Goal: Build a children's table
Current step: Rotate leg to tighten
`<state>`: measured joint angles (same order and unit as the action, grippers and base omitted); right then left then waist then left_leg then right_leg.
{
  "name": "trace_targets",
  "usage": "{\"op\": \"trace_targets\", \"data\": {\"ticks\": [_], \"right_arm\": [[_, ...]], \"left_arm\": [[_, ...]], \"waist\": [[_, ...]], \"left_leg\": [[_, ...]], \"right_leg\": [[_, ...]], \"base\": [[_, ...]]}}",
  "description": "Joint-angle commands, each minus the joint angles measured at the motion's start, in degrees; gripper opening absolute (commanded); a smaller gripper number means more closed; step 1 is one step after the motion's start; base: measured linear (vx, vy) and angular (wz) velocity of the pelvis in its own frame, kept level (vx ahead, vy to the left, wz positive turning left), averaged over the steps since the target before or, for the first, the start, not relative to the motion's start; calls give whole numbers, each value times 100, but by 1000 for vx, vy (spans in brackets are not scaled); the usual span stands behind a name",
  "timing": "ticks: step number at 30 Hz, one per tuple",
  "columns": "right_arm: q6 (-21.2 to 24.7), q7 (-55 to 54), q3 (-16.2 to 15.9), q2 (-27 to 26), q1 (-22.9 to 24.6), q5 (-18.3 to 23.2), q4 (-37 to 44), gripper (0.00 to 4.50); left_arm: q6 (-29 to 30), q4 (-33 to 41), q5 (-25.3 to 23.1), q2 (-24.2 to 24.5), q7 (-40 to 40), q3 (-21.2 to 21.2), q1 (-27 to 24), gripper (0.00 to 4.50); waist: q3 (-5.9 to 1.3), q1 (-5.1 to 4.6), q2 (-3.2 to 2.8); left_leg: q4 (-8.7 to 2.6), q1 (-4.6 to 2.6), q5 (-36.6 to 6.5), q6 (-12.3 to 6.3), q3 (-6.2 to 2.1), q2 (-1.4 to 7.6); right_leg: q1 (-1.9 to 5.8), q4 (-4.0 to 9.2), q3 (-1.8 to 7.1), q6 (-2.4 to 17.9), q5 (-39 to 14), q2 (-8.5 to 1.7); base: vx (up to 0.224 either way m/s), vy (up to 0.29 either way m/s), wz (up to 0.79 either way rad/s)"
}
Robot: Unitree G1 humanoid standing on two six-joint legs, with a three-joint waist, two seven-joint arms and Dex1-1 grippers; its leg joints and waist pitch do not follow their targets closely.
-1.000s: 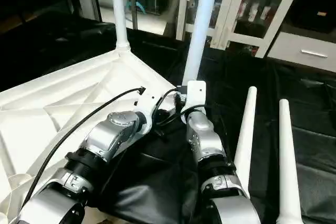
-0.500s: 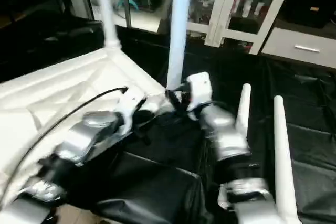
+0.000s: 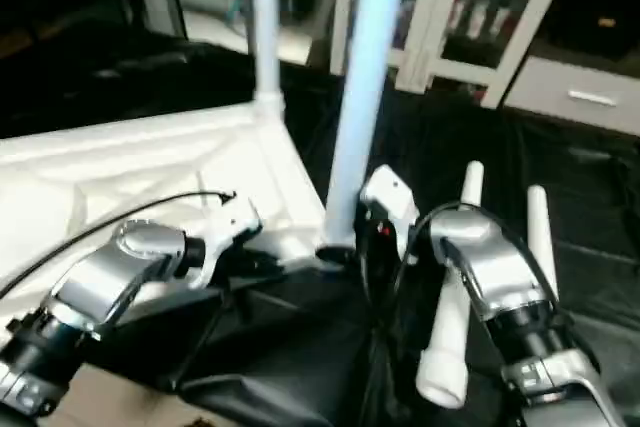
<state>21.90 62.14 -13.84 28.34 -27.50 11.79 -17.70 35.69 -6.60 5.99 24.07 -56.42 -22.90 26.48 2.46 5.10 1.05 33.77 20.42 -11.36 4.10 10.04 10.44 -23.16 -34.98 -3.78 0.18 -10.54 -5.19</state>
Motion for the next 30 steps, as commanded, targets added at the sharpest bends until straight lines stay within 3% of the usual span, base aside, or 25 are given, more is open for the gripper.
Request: {"op": "trace_targets", "data": {"ticks": [1, 4, 13, 21, 30], "right_arm": [[-16, 40, -84, 36, -34, -38, 87, 444], [-11, 59, -121, 15, -80, -62, 37, 444], [-22, 124, -139, -38, -124, -118, 13, 429], [-28, 140, -124, -51, -107, -130, -13, 345], [-50, 133, -141, -77, -96, -161, -59, 279]], "left_arm": [[192, 72, 61, 44, -190, -236, -97, 0], [259, 170, 89, 94, -288, -268, -114, 0], [349, 257, 83, 149, -315, -270, -125, 0], [376, 270, 86, 152, -299, -277, -132, 0], [411, 287, 86, 143, -301, -291, -147, 0]], "waist": [[-309, -9, 18], [-316, -14, 27], [-316, -17, 28], [-328, -20, 29], [-333, -13, 34]], "left_leg": [[-407, -24, -930, -271, -51, 266], [-393, -15, -787, -310, -45, 252], [-394, -12, -832, -286, -51, 250], [-379, -16, -735, -329, -48, 248], [-368, -18, -693, -350, -45, 244]], "right_leg": [[293, 371, 265, 1407, -841, -309], [304, 349, 262, 1458, -653, -304], [312, 358, 260, 1429, -785, -306], [316, 339, 257, 1480, -650, -301], [318, 329, 257, 1491, -607, -298]], "base": [[0, 0, 0], [0, 0, 0], [0, 0, 0], [0, 0, 0], [0, 0, 0]]}}
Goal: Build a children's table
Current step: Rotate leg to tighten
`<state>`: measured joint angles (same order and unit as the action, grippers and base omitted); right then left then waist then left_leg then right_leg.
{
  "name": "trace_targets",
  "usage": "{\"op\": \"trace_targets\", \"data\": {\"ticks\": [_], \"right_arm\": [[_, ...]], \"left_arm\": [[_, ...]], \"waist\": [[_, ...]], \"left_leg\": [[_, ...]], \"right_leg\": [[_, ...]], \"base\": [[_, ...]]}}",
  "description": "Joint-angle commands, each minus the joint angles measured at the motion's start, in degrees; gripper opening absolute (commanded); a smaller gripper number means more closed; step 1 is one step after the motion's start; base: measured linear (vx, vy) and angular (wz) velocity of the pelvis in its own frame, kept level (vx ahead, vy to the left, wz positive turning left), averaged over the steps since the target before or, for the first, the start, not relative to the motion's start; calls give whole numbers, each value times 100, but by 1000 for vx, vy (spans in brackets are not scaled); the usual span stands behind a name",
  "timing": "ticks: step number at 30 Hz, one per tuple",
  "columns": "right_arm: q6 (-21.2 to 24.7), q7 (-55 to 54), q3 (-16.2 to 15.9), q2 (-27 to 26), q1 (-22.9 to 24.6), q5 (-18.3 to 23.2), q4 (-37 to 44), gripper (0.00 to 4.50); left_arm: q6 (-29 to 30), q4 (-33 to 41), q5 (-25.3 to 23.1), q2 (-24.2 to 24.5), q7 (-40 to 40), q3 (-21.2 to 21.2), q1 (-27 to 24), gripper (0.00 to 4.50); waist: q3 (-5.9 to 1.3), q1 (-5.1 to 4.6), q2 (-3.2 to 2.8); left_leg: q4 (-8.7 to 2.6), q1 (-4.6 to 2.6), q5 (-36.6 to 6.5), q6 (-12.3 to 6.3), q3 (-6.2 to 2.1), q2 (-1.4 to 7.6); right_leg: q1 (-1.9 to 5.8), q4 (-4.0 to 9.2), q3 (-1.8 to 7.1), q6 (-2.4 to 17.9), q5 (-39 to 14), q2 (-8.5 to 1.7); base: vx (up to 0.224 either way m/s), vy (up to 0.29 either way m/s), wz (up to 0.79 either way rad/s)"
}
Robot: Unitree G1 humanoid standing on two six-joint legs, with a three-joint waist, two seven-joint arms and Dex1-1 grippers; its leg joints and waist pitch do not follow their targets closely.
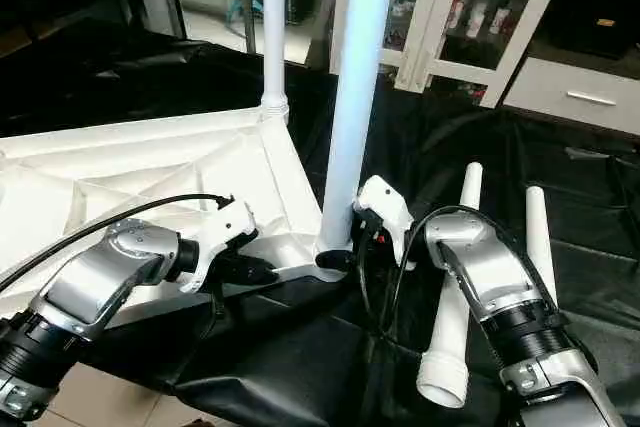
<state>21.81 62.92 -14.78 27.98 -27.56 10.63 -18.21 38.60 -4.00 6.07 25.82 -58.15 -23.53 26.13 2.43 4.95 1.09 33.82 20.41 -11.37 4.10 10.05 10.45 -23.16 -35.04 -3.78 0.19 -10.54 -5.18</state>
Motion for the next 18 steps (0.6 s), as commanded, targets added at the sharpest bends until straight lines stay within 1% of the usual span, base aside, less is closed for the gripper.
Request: {"op": "trace_targets", "data": {"ticks": [1, 16, 17, 18], "right_arm": [[-42, 53, -47, -42, -89, -45, -9, 276], [-109, -90, -13, -134, -62, -94, -78, 268], [-216, -851, 218, -453, -129, -196, -446, 267], [-234, -1188, 337, -608, -165, -208, -606, 267]], "left_arm": [[121, 28, 78, -31, -129, -229, -113, 0], [100, 0, 50, -78, -63, -198, -135, 0], [-39, -270, 14, -363, 352, 39, -52, 0], [-93, -407, -10, -494, 558, 147, 4, 0]], "waist": [[-330, 0, 32], [-335, -3, 35], [-328, -11, 36], [-304, -31, 27]], "left_leg": [[-372, -12, -687, -352, -45, 242], [-362, -10, -652, -362, -44, 236], [-366, -7, -687, -349, -40, 241], [-381, -5, -836, -275, -35, 228]], "right_leg": [[321, 335, 257, 1492, -599, -301], [324, 327, 255, 1509, -564, -300], [318, 340, 259, 1511, -622, -306], [293, 384, 252, 1472, -872, -300]], "base": [[0, 0, 0], [0, 0, 0], [0, 0, 0], [0, 0, 0]]}}
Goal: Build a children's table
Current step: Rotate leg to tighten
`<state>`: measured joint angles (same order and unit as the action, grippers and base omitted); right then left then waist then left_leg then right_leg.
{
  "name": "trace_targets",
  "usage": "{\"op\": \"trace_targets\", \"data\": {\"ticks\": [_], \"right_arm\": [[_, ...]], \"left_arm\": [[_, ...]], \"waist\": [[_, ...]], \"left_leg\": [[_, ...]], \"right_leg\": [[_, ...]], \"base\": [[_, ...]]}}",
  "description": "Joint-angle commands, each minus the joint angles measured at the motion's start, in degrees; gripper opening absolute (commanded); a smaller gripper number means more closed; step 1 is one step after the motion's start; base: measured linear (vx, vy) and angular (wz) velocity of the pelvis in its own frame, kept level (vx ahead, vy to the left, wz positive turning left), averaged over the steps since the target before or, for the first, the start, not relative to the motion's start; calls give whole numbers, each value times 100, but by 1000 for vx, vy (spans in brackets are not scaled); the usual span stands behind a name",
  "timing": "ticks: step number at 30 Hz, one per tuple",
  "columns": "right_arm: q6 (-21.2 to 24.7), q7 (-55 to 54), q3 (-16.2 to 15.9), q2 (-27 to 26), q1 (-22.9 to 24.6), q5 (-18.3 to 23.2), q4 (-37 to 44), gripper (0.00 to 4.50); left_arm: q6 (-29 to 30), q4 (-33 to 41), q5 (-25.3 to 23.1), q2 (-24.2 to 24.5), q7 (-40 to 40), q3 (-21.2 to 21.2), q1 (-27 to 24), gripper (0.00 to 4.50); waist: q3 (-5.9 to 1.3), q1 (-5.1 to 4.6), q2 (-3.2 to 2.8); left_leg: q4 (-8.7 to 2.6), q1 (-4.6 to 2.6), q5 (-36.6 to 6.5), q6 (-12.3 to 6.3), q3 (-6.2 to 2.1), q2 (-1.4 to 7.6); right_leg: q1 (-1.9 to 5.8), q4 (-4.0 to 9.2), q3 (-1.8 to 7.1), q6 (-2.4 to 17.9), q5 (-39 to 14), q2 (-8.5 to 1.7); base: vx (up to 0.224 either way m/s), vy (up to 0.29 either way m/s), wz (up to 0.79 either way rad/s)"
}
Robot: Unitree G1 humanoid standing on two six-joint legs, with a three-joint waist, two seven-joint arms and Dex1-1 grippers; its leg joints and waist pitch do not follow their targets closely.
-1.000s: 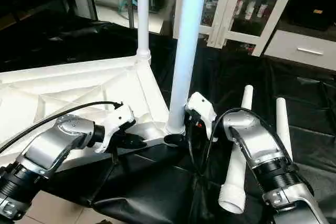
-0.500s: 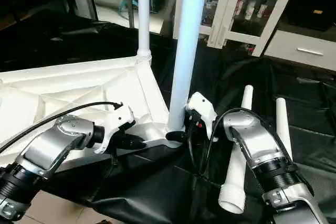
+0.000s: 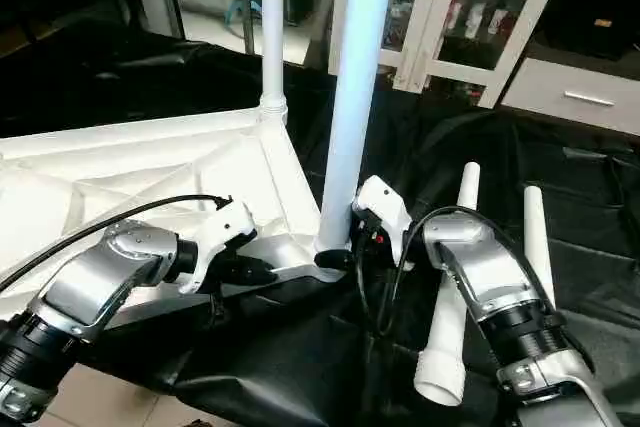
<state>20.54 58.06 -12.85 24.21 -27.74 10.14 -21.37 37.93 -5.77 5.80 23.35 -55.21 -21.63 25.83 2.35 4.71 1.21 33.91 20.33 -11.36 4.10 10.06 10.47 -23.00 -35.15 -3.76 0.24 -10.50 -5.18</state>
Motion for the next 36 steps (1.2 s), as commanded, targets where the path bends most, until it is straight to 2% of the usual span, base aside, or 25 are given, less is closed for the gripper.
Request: {"op": "trace_targets", "data": {"ticks": [1, 2, 3, 4, 7, 8, 10, 11, 14, 17, 19, 22, 25, 26, 27, 30, 31, 33, 34, 35, 36], "right_arm": [[-113, -820, 187, -286, -160, -163, -346, 267], [-116, -1073, 281, -406, -189, -163, -465, 267], [-135, -1341, 382, -549, -215, -148, -566, 267], [-135, -1341, 382, -549, -215, -148, -566, 267], [-167, -2468, 732, -1127, -336, -120, -913, 267], [-167, -2468, 732, -1127, -336, -120, -913, 266], [-319, -3404, 909, -1524, -458, -245, -1254, 266], [-394, -3809, 989, -1697, -515, -300, -1410, 266], [-484, -4855, 1304, -2131, -650, -285, -1786, 266], [-504, -5044, 1370, -2214, -678, -277, -1864, 266], [-847, -5942, 1596, -2577, -777, -360, -2063, 266], [-923, -6052, 1632, -2623, -796, -366, -2072, 266], [-1161, -5998, 1686, -2601, -880, -363, -2092, 266], [-1261, -5850, 1654, -2559, -894, -381, -2049, 322], [-1276, -5827, 1649, -2552, -896, -384, -2042, 336], [-1338, -5221, 1562, -2360, -615, -296, -1315, 354], [-1338, -5221, 1562, -2360, -615, -296, -1315, 370], [-1141, -5022, 1463, -2193, -274, -289, -642, 382], [-1071, -4979, 1415, -2129, -150, -306, -415, 387], [-1001, -4951, 1361, -2030, 5, -333, -152, 399], [-964, -4938, 1332, -1969, 98, -348, 4, 399]], "left_arm": [[-45, -279, 9, -294, 338, -6, 53, 0], [-80, -387, -10, -394, 499, 76, 100, 0], [-121, -524, -27, -509, 660, 151, 169, 0], [-121, -524, -27, -509, 660, 151, 169, 0], [-232, -1058, -64, -1024, 1394, 457, 459, 0], [-232, -1058, -64, -1024, 1394, 457, 459, 0], [-288, -1457, -84, -1433, 1988, 705, 677, 0], [-317, -1649, -107, -1611, 2290, 829, 774, 0], [-548, -2167, -289, -1951, 3141, 1026, 990, 0], [-621, -2270, -332, -2004, 3281, 1045, 1030, 0], [-892, -2557, -415, -2217, 3529, 1017, 1184, 0], [-914, -2572, -421, -2238, 3525, 1001, 1204, 0], [-950, -2597, -447, -2212, 3375, 956, 1220, 0], [-1013, -2627, -461, -2189, 3304, 929, 1218, 0], [-1023, -2632, -463, -2186, 3292, 925, 1218, 0], [-1226, -2678, -503, -2078, 3024, 781, 1208, 0], [-1226, -2678, -503, -2078, 3024, 781, 1208, 0], [-1439, -2770, -541, -2042, 2889, 698, 1253, 0], [-1536, -2820, -558, -2036, 2841, 673, 1274, 0], [-1688, -2877, -582, -2033, 2791, 650, 1298, 0], [-1780, -2912, -596, -2033, 2765, 640, 1312, 0]], "waist": [[-284, -20, 13], [-294, -30, 20], [-304, -46, 32], [-293, -57, 19], [-299, -73, 22], [-300, -73, 19], [-309, -83, 11], [-306, -97, -3], [-347, -64, -8], [-364, -23, -6], [-352, 2, -9], [-333, 24, -16], [-327, 23, -8], [-328, 20, 1], [-327, 23, -1], [-323, 15, 7], [-315, 18, 11], [-328, 8, 8], [-332, 32, 15], [-334, 36, 18], [-323, 53, 5]], "left_leg": [[-401, 6, -953, -212, -42, 218], [-416, -1, -1129, -66, -66, 220], [-420, -9, -1177, -34, -71, 217], [-424, -35, -1305, -5, -66, 216], [-434, -35, -1371, 12, -73, 213], [-438, -38, -1352, 41, -82, 212], [-434, -33, -1297, 39, -74, 210], [-430, -34, -1265, 79, -62, 204], [-416, -35, -968, 58, -66, 207], [-398, -15, -685, -77, -54, 198], [-394, -26, -654, -127, -29, 194], [-434, -38, -994, -25, -46, 207], [-448, -38, -1156, 8, -50, 207], [-446, -23, -1124, 5, -52, 204], [-443, -18, -1090, -19, -51, 203], [-451, 30, -1044, -95, -69, 201], [-448, 23, -1035, -119, -62, 193], [-439, 14, -920, -148, -65, 201], [-418, -6, -793, -187, -53, 205], [-419, 5, -690, -235, -51, 202], [-422, 2, -687, -258, -55, 195]], "right_leg": [[278, 416, 246, 1419, -1090, -301], [295, 438, 238, 1281, -1463, -318], [298, 444, 234, 1222, -1557, -315], [262, 476, 243, 1151, -1695, -310], [253, 489, 244, 1060, -1737, -307], [248, 493, 240, 1047, -1724, -307], [241, 484, 242, 1058, -1607, -302], [209, 487, 253, 1079, -1561, -306], [240, 430, 247, 1136, -1008, -294], [274, 362, 241, 1207, -397, -281], [249, 379, 258, 1235, -341, -295], [255, 415, 247, 1098, -812, -305], [244, 433, 248, 964, -953, -306], [253, 426, 249, 948, -910, -304], [254, 426, 249, 945, -857, -303], [296, 430, 246, 873, -874, -316], [290, 447, 246, 838, -884, -306], [288, 429, 247, 880, -791, -305], [281, 416, 263, 869, -602, -293], [290, 401, 262, 932, -443, -291], [292, 422, 257, 947, -465, -286]], "base": [[0, 0, 0], [0, 0, 0], [0, 0, 0], [0, 0, 0], [0, 0, 0], [0, 0, 0], [0, 0, 0], [0, 0, 0], [0, 0, 0], [0, 0, 0], [0, 0, 0], [0, 0, 0], [0, 0, 0], [0, 0, 0], [0, 0, 0], [0, 0, 0], [0, 0, 0], [0, 0, 0], [0, 0, 0], [0, 0, 0], [0, 0, 0]]}}
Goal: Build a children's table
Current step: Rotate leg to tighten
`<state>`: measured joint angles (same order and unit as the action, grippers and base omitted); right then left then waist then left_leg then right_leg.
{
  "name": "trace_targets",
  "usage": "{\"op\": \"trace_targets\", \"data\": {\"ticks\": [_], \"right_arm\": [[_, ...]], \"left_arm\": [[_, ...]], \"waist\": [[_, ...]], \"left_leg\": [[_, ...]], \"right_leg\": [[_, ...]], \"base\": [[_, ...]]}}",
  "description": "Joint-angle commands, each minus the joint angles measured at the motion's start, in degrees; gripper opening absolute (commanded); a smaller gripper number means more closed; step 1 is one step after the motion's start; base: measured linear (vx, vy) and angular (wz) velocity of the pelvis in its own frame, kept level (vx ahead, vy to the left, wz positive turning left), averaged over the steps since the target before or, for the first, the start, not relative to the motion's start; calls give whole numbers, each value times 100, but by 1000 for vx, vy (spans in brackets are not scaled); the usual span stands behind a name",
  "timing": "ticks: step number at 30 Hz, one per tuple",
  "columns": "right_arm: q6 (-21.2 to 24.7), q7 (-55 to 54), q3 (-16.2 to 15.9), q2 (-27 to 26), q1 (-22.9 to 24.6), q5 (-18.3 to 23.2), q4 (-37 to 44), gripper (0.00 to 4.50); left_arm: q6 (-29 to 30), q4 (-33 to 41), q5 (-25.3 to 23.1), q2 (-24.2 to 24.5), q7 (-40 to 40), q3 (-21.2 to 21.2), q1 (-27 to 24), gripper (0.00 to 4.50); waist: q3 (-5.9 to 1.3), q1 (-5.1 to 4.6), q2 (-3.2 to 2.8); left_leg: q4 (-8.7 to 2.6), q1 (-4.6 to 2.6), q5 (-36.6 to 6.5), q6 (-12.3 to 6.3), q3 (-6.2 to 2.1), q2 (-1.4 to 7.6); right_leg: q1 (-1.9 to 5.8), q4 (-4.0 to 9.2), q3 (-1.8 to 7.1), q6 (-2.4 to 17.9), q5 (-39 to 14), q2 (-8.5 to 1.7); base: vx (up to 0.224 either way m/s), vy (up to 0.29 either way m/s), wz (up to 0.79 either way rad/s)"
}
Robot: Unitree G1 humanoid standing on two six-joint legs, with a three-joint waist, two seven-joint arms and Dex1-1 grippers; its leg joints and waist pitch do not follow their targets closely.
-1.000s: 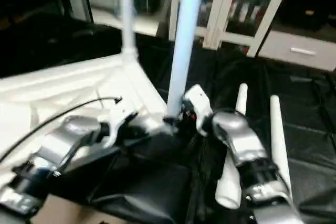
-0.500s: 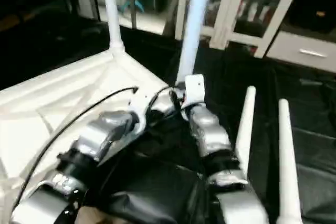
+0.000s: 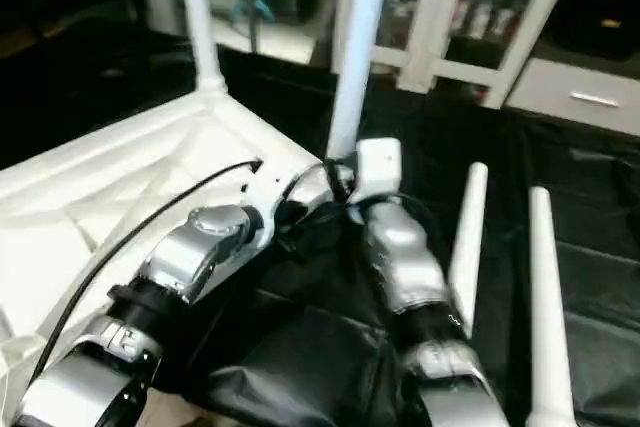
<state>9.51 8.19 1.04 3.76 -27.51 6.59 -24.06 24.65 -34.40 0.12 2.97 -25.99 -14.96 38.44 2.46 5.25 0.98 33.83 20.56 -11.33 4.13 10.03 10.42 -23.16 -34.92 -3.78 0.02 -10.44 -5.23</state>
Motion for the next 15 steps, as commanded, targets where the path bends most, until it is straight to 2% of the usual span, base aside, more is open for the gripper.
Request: {"op": "trace_targets", "data": {"ticks": [1, 4, 6, 7, 9, 11, 13, 14, 15], "right_arm": [[185, 98, -83, 132, 167, 15, 423, 399], [208, 150, -98, 172, 239, 16, 531, 399], [324, 210, -60, 254, 495, 23, 940, 399], [373, 227, -37, 279, 600, 16, 1106, 405], [407, 240, -24, 293, 673, 12, 1220, 409], [497, 268, -37, 312, 778, 15, 1417, 409], [554, 302, -63, 325, 827, 36, 1528, 409], [618, 363, -128, 373, 871, 48, 1665, 409], [650, 416, -182, 410, 891, 53, 1750, 409]], "left_arm": [[-597, -80, -46, 12, -201, -52, 64, 0], [-722, -107, -65, 17, -240, -72, 75, 0], [-1230, -289, -68, -41, -253, -31, 149, 0], [-1352, -342, -22, -79, -251, 39, 186, 28], [-1371, -358, 32, -108, -239, 112, 211, 58], [-1233, -230, 237, -140, -309, 304, 247, 68], [-1178, -149, 298, -109, -384, 347, 264, 89], [-1150, -63, 334, -43, -448, 376, 281, 89], [-1117, 31, 348, 29, -507, 386, 282, 108]], "waist": [[-334, -5, 39], [-310, -27, 30], [-285, -25, 6], [-295, -18, 16], [-299, -8, 5], [-329, -1, -21], [-334, -18, -6], [-346, -24, -5], [-351, -18, -7]], "left_leg": [[-415, -22, -738, -253, -46, 207], [-449, -22, -1133, -166, -54, 213], [-461, -44, -1358, -112, -51, 202], [-463, -56, -1381, -95, -55, 215], [-467, -23, -1289, -117, -69, 214], [-443, -8, -960, -132, -70, 234], [-426, 21, -775, -181, -71, 234], [-412, 19, -644, -247, -73, 234], [-398, 13, -563, -287, -66, 226]], "right_leg": [[305, 396, 264, 981, -515, -289], [288, 468, 263, 921, -1169, -307], [249, 551, 270, 783, -1584, -293], [251, 532, 274, 776, -1577, -297], [272, 509, 276, 781, -1489, -309], [277, 448, 265, 959, -989, -314], [293, 388, 256, 1078, -563, -302], [302, 354, 252, 1150, -326, -304], [305, 346, 253, 1175, -200, -298]], "base": [[0, 0, 0], [0, 0, 0], [0, 0, 0], [0, 0, 0], [0, 0, 0], [0, 0, 0], [0, 0, 0], [0, 0, 0], [0, 0, 0]]}}
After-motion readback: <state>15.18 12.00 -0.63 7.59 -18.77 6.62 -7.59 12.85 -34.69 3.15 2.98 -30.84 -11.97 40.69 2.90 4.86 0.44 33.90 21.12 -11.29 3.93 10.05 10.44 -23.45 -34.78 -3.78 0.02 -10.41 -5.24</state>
